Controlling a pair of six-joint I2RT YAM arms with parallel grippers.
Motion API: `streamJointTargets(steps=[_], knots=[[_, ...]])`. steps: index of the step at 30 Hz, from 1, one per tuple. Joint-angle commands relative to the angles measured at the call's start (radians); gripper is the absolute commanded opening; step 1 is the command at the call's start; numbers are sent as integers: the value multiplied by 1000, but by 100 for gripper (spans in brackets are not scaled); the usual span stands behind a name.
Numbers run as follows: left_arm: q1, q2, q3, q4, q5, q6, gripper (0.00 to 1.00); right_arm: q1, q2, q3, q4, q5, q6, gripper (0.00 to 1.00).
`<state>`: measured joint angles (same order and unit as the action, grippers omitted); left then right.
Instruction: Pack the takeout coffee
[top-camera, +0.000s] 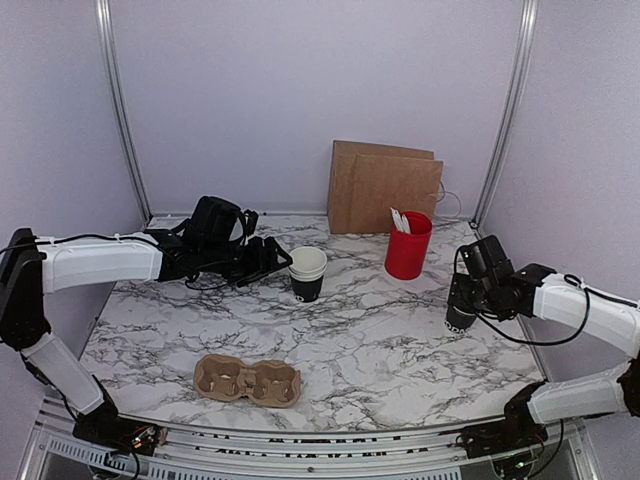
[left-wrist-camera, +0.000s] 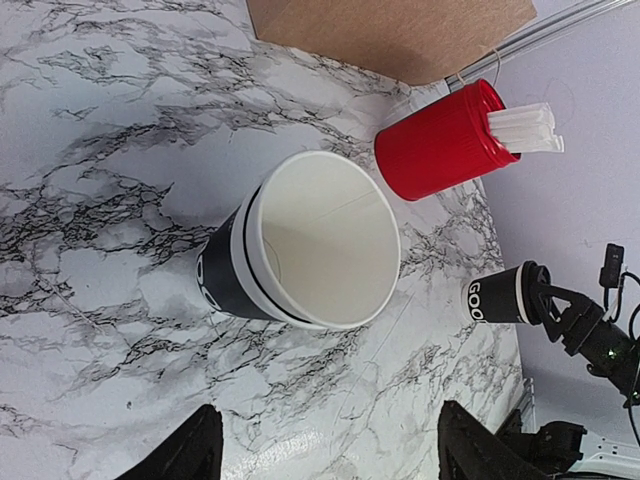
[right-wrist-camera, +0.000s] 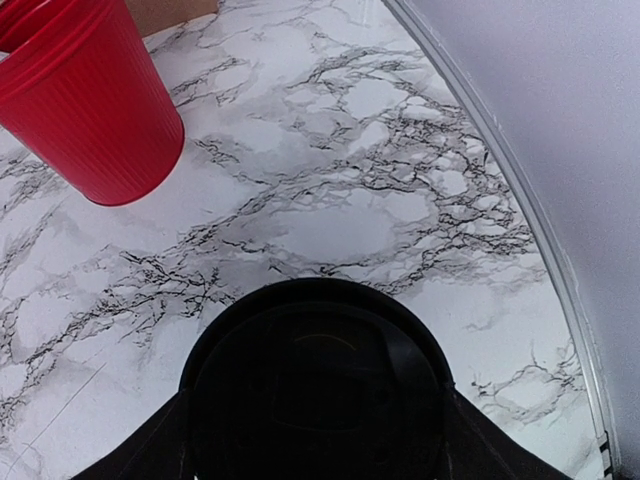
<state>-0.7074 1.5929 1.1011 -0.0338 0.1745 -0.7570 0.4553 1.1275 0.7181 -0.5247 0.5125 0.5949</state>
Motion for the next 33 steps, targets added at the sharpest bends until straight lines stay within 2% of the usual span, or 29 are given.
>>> streamJointTargets(steps=[1, 11, 23, 27, 33], knots=[[7, -27, -14, -21, 0, 10, 74, -9, -19, 15, -39, -20, 0, 81], [7, -28, -18, -20, 1, 11, 74, -7, -48, 77, -82, -24, 0, 98], [6, -32, -21, -19, 0, 12, 74, -8, -75, 166, -144, -5, -21, 99], [6, -38, -25, -20, -5, 15, 75, -8, -48, 263, -136, -38, -81, 99], [7, -54, -30, -19, -5, 19, 75, -42, 92, 457, -30, -136, -195, 100]])
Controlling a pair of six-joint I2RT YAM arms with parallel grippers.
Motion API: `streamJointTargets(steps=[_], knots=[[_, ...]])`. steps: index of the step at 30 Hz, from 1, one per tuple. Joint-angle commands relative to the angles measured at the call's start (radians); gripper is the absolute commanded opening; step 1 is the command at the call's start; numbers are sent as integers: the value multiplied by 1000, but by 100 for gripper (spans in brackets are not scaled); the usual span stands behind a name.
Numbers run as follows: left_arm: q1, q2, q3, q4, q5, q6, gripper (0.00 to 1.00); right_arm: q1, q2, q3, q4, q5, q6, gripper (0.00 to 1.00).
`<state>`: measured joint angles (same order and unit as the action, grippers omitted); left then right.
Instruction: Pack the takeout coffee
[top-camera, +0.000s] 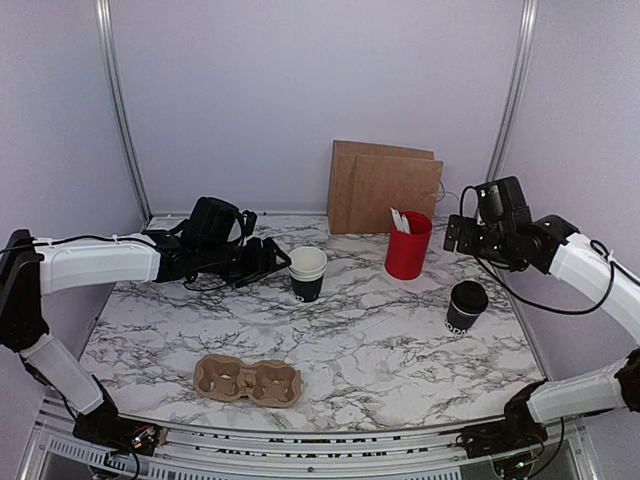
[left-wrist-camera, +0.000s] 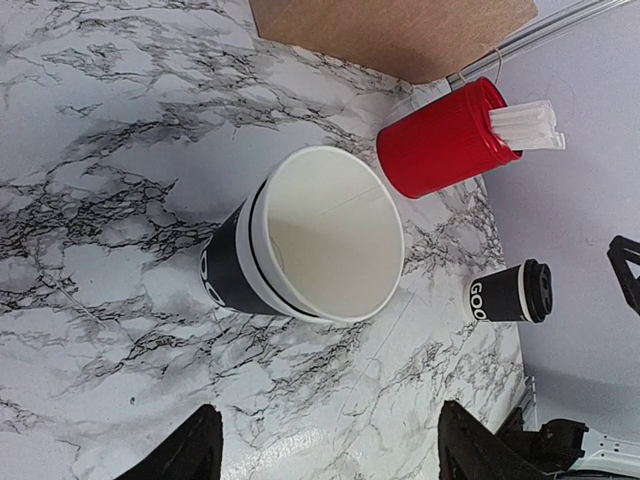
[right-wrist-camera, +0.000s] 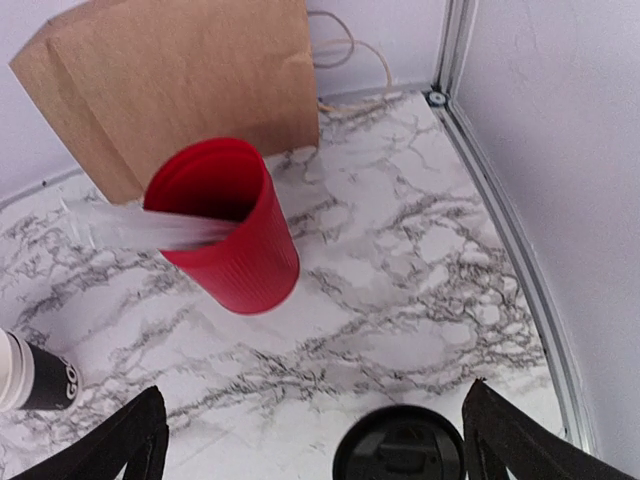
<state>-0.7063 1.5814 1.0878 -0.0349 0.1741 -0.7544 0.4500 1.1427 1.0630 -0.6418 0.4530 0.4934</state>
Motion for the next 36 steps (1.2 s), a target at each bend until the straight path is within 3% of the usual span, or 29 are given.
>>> streamJointTargets(steps=[1, 8, 15, 23, 30, 36], knots=[[6, -50, -20, -18, -5, 16, 75, -61, 102, 146, 111, -121, -110, 100], [6, -111, -60, -16, -5, 10, 76, -267, 269, 311, 403, -463, -159, 100], [4, -193, -117, -15, -4, -4, 76, -416, 455, 396, 699, -731, -17, 100], [4, -293, -167, -31, -3, -14, 76, -448, 637, 391, 1032, -799, 115, 99], [4, -397, -205, -72, -34, -10, 77, -469, 772, 398, 1190, -783, 180, 98], [2, -467, -233, -88, -57, -30, 77, -480, 925, 531, 1247, -812, 153, 98]])
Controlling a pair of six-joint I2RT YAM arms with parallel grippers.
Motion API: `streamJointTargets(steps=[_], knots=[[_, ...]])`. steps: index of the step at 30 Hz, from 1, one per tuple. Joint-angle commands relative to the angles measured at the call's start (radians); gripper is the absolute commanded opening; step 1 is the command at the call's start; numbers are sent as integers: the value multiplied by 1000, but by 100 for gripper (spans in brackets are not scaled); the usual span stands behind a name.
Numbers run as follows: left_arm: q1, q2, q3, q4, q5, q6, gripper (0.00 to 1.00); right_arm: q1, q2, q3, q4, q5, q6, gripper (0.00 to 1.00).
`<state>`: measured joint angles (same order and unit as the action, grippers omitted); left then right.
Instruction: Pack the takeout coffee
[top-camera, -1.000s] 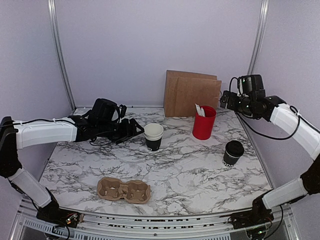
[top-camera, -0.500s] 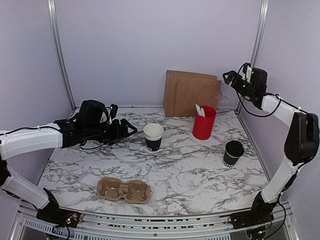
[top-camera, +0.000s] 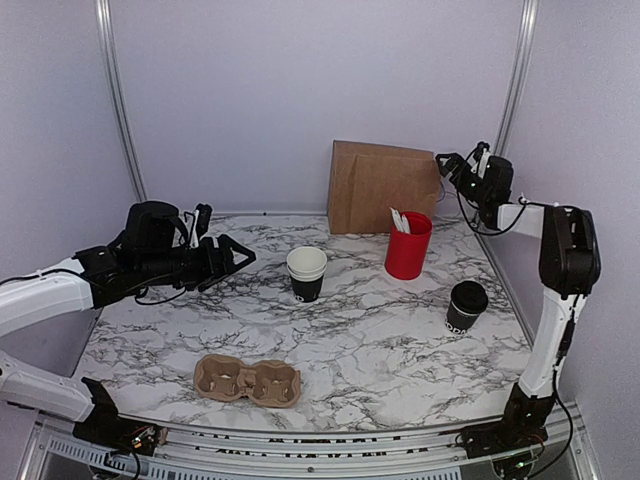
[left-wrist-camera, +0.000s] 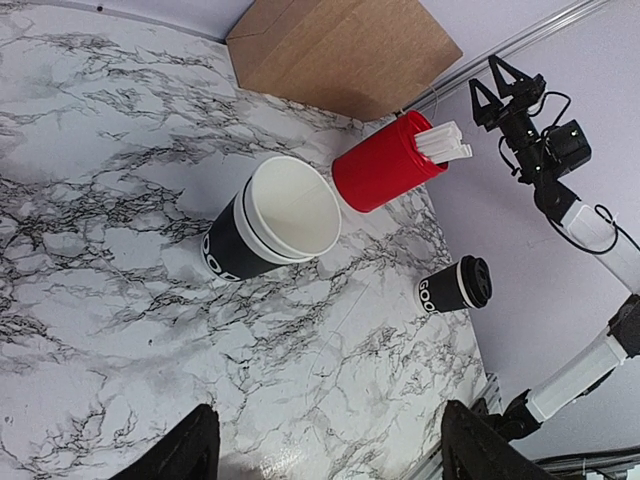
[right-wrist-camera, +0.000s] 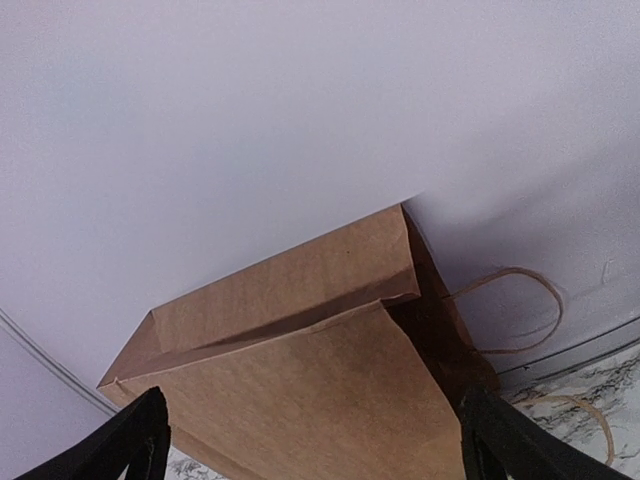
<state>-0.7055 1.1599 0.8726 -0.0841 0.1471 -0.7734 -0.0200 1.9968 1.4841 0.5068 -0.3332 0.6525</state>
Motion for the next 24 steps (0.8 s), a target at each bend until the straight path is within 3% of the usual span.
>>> streamJointTargets(steps=[1, 4, 9, 15, 24], knots=[[-1, -57, -19, -43, -38, -14, 77, -7, 94, 148, 87, -30, -16, 98], [-5, -89, -25, -61, -76, -28, 77, -3, 147, 198, 67, -21, -15, 98], [-13, -142, -45, -88, -139, -73, 77, -34, 263, 247, 238, -64, 136, 98], [-25, -175, -46, -126, -224, -116, 77, -18, 364, 393, 231, -148, 181, 96], [-34, -118, 4, -128, -271, -118, 77, 27, 305, 313, 286, -223, 171, 82]])
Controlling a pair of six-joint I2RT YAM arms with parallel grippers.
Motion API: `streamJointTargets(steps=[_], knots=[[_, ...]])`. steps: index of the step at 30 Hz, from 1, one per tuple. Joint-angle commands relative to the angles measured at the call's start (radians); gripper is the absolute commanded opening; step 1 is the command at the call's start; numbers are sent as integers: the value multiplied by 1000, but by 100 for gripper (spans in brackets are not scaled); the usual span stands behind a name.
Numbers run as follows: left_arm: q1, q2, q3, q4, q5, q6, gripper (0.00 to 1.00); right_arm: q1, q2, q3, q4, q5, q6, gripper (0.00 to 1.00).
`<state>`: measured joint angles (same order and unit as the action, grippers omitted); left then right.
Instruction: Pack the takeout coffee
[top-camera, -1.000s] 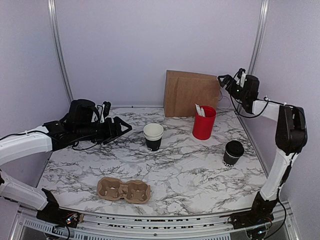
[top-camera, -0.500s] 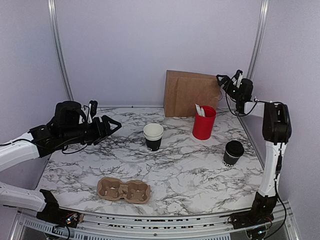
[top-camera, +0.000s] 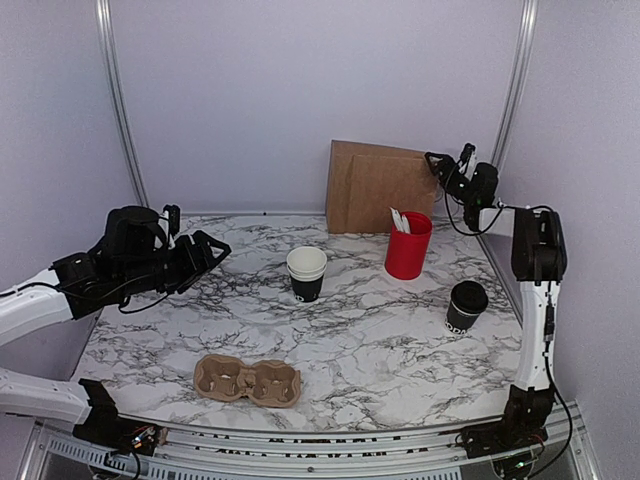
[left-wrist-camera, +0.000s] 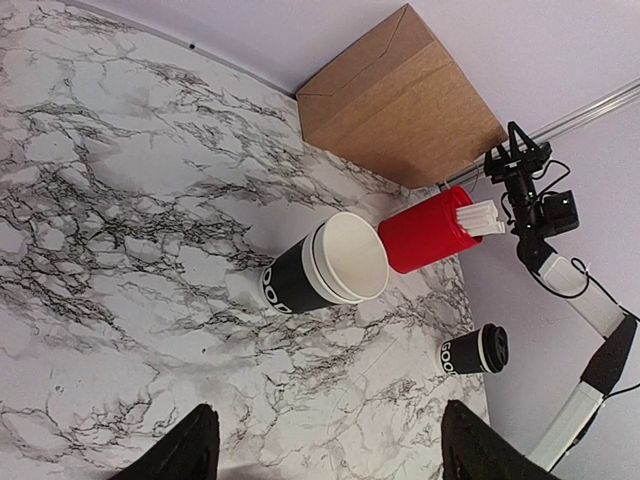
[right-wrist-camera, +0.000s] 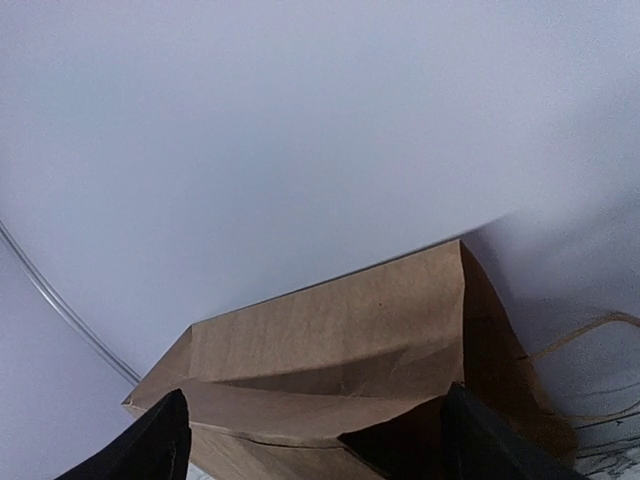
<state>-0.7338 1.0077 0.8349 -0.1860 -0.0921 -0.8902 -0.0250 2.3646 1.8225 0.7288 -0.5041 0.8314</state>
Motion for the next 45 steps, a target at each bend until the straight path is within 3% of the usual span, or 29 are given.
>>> streamJointTargets(steps=[1, 16, 25, 39, 45], knots=[[-6, 45, 47, -27, -28, 3, 77, 40, -70, -35, 66, -54, -11, 80], [-7, 166, 113, 4, 62, 67, 77, 132, -151, -157, 97, -90, -37, 31], [-7, 133, 68, 30, 52, 50, 77, 185, -135, -62, 39, -172, -54, 0], [-7, 97, 56, 30, 5, 43, 77, 362, -70, 349, -356, -289, -333, 0], [-9, 30, 53, 6, -102, 37, 77, 461, -62, 428, -510, -350, -448, 0]])
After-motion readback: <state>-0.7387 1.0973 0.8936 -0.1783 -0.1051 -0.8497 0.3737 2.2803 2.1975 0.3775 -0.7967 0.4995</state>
